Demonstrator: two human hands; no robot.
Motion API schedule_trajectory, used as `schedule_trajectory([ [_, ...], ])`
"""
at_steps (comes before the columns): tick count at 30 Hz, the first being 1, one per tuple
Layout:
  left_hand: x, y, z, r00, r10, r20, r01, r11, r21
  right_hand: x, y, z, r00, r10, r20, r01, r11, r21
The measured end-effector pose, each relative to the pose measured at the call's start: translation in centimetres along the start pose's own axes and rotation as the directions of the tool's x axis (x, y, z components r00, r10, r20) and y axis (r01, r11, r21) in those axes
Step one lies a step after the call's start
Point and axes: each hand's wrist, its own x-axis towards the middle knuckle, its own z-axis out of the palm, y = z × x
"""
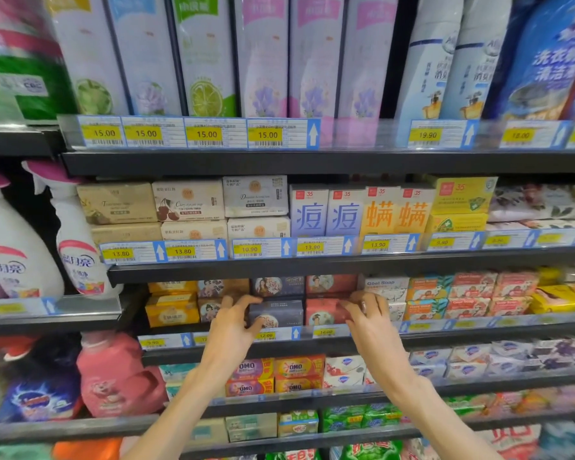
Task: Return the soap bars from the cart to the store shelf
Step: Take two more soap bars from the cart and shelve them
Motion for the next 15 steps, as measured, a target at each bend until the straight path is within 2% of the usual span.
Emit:
schedule_trajectory([
  [6,0.3,0.5,0.2,0.999,-0.035,-0.01,0.035,0.999,0.017,0.0,-0.9,-0.1,0.995,-0.037,-0.091,0.037,0.999,-0.002],
  [15,0.4,0.8,0.5,0.998,-0.047,-0.031,0.048,0.999,0.019,0.5,-0.6,0.2,0.995,-0.01,-0.096,0.005,0.998,-0.06],
])
